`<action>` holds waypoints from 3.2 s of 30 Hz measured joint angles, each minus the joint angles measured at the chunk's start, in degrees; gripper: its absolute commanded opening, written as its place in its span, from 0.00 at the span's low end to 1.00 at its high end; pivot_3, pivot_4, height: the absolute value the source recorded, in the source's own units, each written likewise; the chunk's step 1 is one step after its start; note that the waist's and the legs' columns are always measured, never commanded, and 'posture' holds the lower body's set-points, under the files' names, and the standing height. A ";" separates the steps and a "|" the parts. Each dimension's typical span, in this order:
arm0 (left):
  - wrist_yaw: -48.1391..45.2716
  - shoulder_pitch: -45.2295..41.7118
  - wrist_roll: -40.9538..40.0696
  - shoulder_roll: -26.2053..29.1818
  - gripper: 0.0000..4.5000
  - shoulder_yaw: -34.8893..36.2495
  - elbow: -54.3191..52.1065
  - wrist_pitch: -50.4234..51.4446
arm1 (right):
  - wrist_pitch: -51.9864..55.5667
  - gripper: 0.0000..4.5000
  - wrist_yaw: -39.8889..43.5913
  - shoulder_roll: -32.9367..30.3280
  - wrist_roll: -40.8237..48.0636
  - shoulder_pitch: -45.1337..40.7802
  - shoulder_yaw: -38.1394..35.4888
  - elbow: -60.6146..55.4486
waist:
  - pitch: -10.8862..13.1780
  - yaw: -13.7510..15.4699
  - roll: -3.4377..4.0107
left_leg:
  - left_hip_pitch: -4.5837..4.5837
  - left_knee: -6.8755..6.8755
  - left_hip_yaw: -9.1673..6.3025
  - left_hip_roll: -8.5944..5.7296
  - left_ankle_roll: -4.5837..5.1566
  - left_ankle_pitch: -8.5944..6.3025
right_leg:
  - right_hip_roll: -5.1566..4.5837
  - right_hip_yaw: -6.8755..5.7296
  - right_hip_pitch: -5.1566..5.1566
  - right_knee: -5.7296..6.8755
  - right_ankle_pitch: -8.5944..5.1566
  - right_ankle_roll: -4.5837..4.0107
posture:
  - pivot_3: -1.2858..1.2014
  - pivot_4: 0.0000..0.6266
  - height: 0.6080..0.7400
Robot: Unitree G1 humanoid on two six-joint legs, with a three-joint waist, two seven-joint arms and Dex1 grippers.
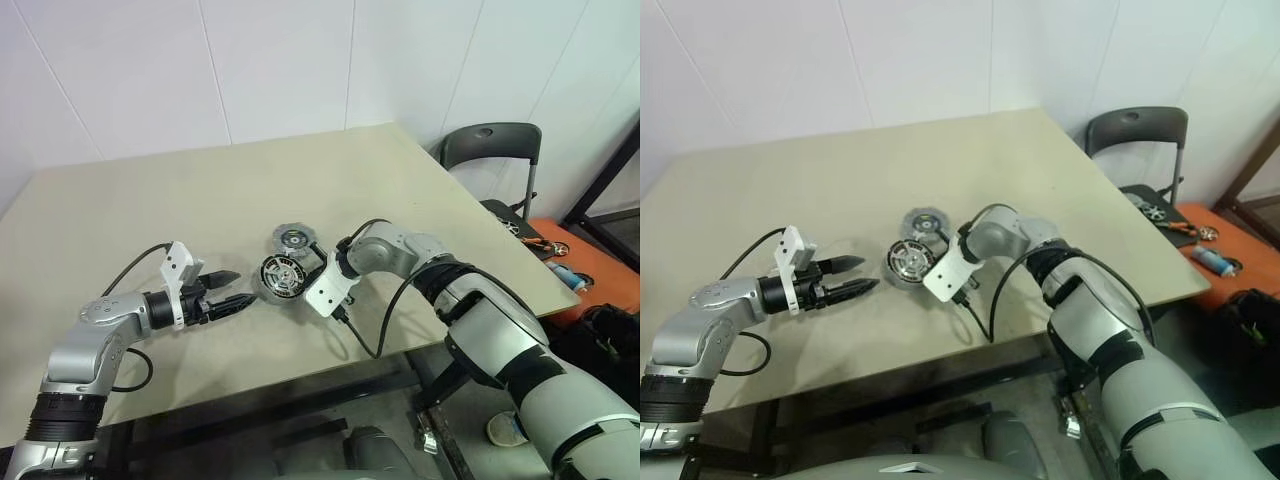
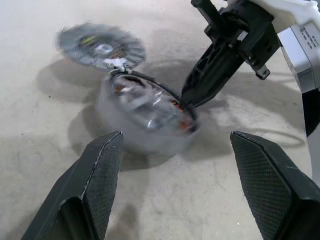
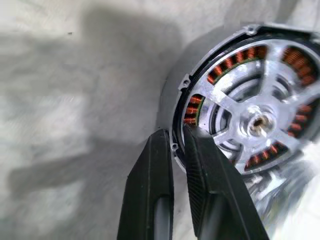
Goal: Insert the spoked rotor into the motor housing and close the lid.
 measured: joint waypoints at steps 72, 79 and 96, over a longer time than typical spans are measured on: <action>1.48 -1.86 1.17 -4.41 0.81 -3.27 -0.24 2.12 | 117.31 0.45 14.49 -0.46 41.02 13.72 -41.24 -55.79 | -0.07 1.58 -0.14 | -0.21 -0.09 -0.41 0.08 -0.03 -0.04 | 0.51 0.09 -0.59 -0.10 0.12 -0.11 | 0.52 0.00 1.00; 0.13 -3.76 1.43 -4.45 0.81 -4.89 1.40 2.16 | 137.75 0.45 -10.98 18.16 36.94 20.76 -73.73 -67.72 | -0.06 2.03 -0.13 | -0.28 -0.15 -0.39 0.09 -0.02 -0.04 | 0.52 0.10 -0.67 -0.10 0.19 -0.02 | 0.52 0.00 1.00; -2.32 -8.25 3.04 -3.84 0.81 -7.20 4.54 2.11 | 138.99 0.45 -35.04 22.88 46.11 31.67 -86.23 -82.82 | 0.08 1.61 0.33 | -1.00 -0.13 -0.30 0.07 -0.02 -0.03 | 0.49 0.17 -1.37 -0.08 0.21 -0.04 | 0.52 0.00 1.00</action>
